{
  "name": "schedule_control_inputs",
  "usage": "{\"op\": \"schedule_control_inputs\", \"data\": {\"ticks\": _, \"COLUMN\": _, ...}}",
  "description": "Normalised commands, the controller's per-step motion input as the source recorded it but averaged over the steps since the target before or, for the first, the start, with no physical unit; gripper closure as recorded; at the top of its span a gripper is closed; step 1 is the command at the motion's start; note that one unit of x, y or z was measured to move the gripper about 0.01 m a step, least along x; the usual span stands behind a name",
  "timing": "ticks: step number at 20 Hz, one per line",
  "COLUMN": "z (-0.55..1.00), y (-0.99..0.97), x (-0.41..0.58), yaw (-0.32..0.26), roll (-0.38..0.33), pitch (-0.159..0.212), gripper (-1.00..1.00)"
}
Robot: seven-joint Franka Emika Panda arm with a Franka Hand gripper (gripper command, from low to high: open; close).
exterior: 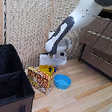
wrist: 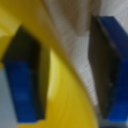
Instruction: Kindly move your gripper toward the top drawer's handle. With caution, hold the handle robustly using your gripper and pull open the top drawer. Let the handle go. Relocate your gripper to the bowl placed in the background. Gently hold the bowl using your gripper. Bring the gripper and the bowl to the ajar drawer. Softly release the bowl into it.
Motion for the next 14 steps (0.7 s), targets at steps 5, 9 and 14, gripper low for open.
{"op": "schedule_control_inputs", "data": {"ticks": 5, "z": 0.3, "y": 0.05, "x": -0.035, "yaw": -0.086, "roll": 0.012, "pitch": -0.174, "gripper": 1.0}}
{"op": "schedule_control_inputs", "data": {"ticks": 9, "z": 0.73, "y": 0.0, "x": 0.081, "yaw": -0.11, "roll": 0.072, "pitch": -0.09, "gripper": 1.0}}
{"op": "schedule_control_inputs", "data": {"ticks": 14, "z": 0.99, "y": 0.0, "x": 0.069, "yaw": -0.119, "roll": 0.023, "pitch": -0.006, "gripper": 1.0}}
